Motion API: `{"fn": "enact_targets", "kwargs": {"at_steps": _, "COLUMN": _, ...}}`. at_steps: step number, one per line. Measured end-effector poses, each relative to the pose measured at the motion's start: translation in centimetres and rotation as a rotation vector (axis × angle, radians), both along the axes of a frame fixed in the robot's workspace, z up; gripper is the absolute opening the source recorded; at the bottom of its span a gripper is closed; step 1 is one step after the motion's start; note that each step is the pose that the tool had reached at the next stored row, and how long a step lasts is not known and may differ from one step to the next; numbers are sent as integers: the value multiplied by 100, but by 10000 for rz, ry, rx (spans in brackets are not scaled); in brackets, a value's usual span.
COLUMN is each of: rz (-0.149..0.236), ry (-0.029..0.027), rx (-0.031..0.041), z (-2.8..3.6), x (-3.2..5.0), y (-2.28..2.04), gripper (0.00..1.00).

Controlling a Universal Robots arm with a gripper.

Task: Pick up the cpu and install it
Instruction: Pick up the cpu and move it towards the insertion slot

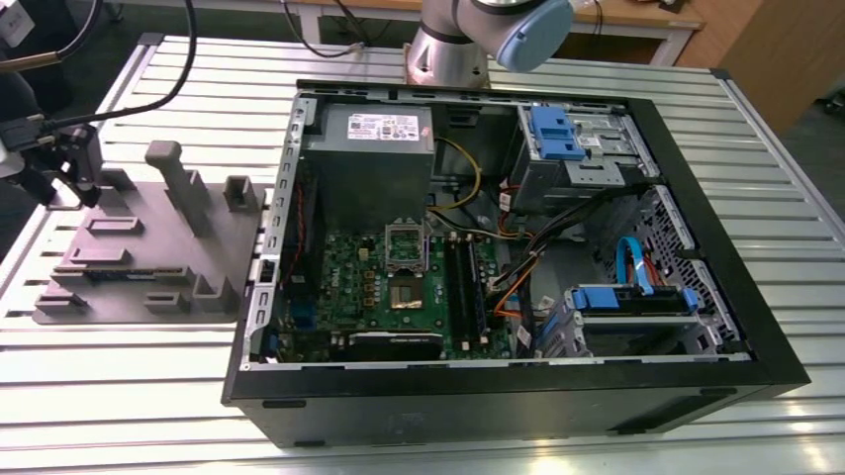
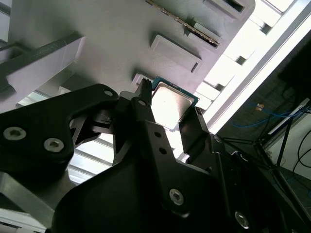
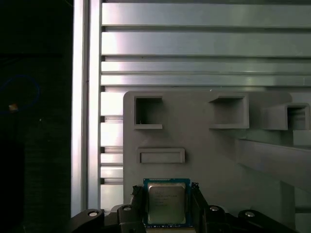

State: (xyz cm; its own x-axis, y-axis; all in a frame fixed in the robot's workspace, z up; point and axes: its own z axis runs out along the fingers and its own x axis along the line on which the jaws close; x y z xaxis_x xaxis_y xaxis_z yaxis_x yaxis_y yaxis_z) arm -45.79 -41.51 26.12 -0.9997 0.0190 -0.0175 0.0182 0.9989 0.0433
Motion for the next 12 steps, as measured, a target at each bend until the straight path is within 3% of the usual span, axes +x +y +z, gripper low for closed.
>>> {"fn": "enact_targets", "kwargs": {"at_steps": 12, "rz": 0, "ry": 0, "rx": 0, "z": 120, "x": 0, "y": 0, "gripper": 47}}
